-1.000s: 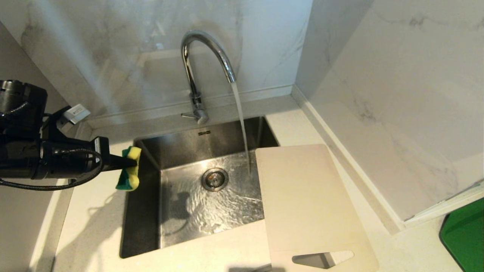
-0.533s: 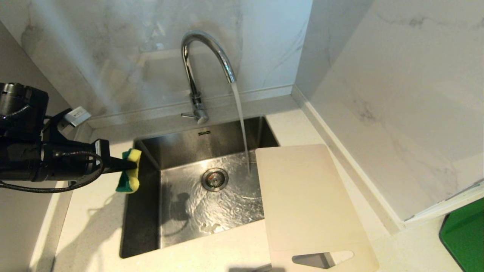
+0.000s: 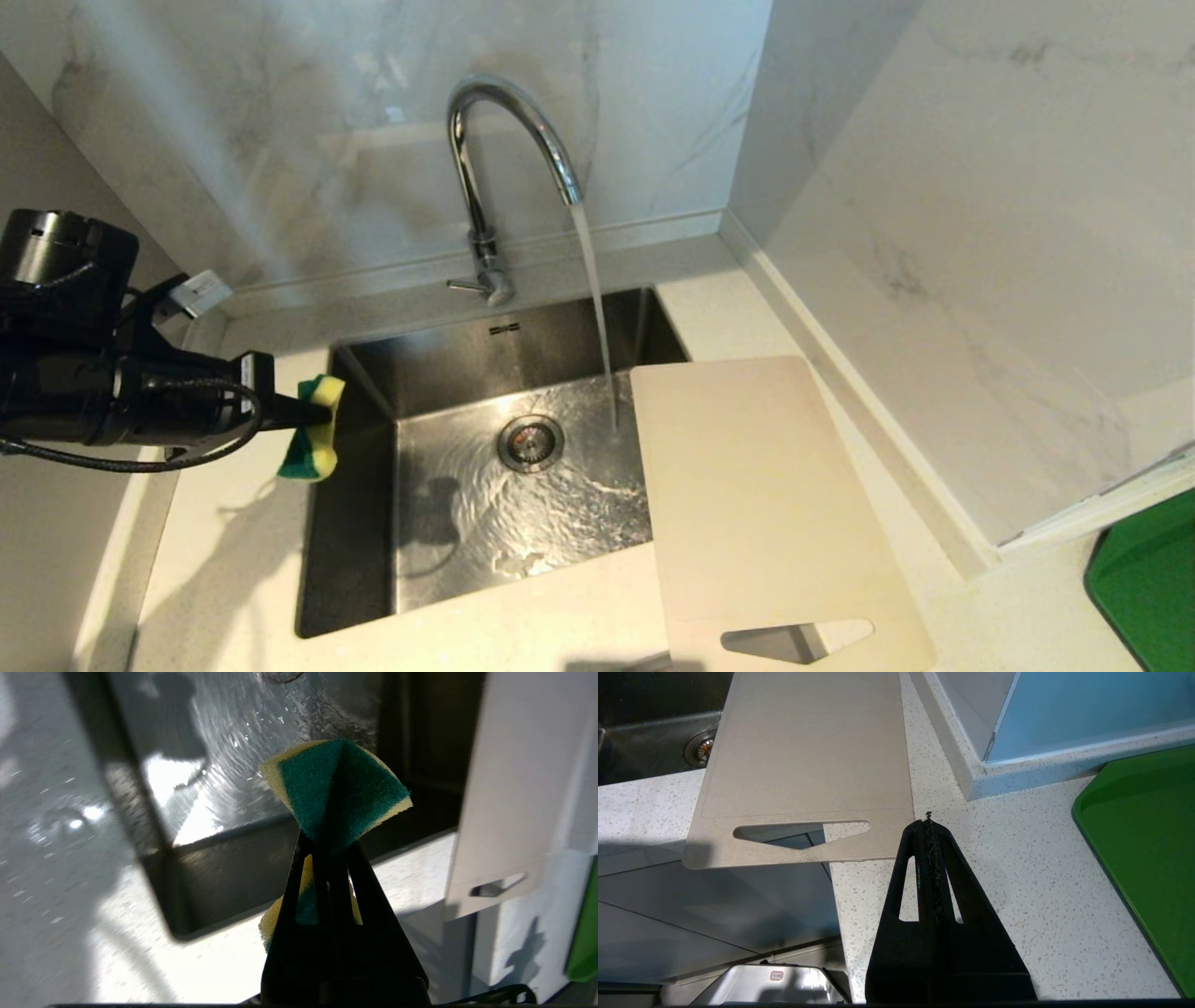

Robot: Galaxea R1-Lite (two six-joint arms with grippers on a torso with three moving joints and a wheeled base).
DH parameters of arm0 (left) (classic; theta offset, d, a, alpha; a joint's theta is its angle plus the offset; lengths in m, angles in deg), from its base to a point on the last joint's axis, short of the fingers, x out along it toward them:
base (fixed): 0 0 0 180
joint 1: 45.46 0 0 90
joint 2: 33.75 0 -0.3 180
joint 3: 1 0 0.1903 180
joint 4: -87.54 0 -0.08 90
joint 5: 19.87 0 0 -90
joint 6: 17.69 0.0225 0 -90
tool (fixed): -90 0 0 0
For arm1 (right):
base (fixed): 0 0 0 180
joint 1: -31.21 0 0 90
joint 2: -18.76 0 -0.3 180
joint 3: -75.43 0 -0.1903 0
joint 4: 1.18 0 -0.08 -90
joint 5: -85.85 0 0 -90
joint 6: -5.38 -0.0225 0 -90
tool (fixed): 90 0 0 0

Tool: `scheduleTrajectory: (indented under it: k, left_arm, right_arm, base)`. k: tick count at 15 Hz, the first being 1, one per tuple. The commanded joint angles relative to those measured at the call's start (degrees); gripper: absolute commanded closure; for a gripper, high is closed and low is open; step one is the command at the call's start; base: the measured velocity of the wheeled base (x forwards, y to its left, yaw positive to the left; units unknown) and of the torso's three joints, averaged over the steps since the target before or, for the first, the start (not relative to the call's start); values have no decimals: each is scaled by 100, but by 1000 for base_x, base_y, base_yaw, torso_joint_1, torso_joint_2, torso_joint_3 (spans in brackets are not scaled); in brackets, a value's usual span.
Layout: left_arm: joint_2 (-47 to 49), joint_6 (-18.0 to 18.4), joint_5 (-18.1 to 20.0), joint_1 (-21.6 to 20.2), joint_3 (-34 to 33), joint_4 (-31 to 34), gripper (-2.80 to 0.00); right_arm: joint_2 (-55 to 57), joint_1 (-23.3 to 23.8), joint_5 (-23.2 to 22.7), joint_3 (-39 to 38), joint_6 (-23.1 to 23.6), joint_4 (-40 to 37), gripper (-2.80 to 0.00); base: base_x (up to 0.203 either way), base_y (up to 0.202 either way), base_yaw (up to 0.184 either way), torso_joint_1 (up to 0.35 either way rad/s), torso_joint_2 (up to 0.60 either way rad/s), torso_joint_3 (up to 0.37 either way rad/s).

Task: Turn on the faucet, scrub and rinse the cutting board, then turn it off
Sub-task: Put down the cleaning cloth

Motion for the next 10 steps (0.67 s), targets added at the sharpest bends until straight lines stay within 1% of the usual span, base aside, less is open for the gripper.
scheduleTrajectory:
  k: [1,2,3,4,7,8,10]
  left_arm:
    - [290,224,-98,-191,353,662,0]
    - [365,487,-264,-259,437,968,0]
    - [433,740,-581,-292,460,1140,0]
    - [489,926,-793,-399,451,1201,0]
    - [754,1337,-860,-958,363,1245,0]
    - [860,1516,-861,-1151,217,1249,0]
    - [1068,1710,-858,-1504,-45,1219,0]
  right_arm:
    - [-6,-2,-5,-4,-1,2,0]
    - [-3,-2,-5,-9,-1,2,0]
    - [-6,-2,-5,-9,-1,2,0]
    - [-3,-2,-5,-9,-9,2,0]
    - [-3,-2,-5,-9,-10,2,0]
    - [3,-2,-5,-9,-10,2,0]
    - [3,-2,-5,-9,-10,2,0]
  base:
    - [0,0,0,0,0,0]
    - [0,0,0,0,0,0]
    - [0,0,0,0,0,0]
    - [0,0,0,0,0,0]
    - [0,0,0,0,0,0]
    - [0,0,0,0,0,0]
    - [0,0,0,0,0,0]
